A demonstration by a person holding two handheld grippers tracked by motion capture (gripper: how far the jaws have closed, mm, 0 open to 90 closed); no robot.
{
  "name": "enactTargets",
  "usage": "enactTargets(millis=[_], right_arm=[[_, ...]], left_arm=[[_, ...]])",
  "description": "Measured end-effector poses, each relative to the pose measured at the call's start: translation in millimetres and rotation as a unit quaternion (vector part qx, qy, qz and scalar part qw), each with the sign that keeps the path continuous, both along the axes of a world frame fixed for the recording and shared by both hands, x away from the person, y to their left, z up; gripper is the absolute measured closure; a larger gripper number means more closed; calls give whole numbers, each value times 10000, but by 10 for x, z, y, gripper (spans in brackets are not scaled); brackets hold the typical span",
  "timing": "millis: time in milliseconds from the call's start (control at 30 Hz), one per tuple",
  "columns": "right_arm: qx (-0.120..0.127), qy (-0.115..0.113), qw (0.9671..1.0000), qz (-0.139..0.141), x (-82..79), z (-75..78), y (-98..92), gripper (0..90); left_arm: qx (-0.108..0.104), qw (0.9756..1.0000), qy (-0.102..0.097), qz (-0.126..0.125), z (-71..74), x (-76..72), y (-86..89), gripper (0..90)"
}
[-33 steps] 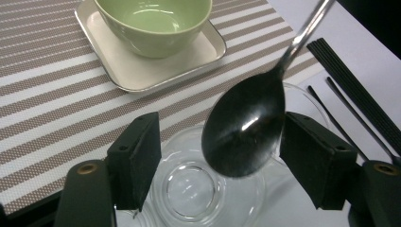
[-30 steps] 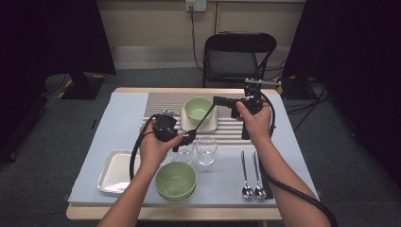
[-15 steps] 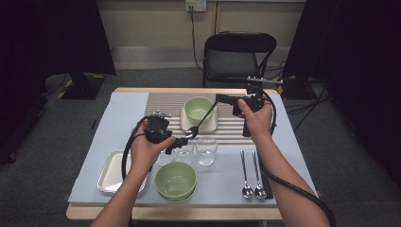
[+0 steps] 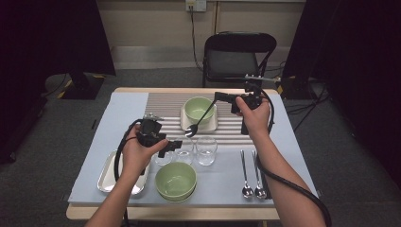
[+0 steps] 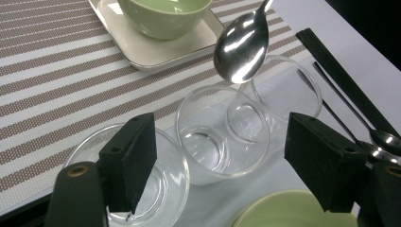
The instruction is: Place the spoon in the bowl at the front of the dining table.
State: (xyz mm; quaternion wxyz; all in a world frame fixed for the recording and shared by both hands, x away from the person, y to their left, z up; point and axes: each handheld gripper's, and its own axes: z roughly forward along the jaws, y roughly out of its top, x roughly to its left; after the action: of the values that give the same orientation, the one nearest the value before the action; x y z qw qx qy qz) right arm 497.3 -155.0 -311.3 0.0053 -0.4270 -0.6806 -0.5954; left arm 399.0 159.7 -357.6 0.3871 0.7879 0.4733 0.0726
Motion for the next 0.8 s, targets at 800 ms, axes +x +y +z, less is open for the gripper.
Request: enactTargets(millis=[800], right_arm=[[-15,54,9999,-132,96,-27,-31,900]], left_arm=[[74,10000,26,-60,-63,-125,162,261]])
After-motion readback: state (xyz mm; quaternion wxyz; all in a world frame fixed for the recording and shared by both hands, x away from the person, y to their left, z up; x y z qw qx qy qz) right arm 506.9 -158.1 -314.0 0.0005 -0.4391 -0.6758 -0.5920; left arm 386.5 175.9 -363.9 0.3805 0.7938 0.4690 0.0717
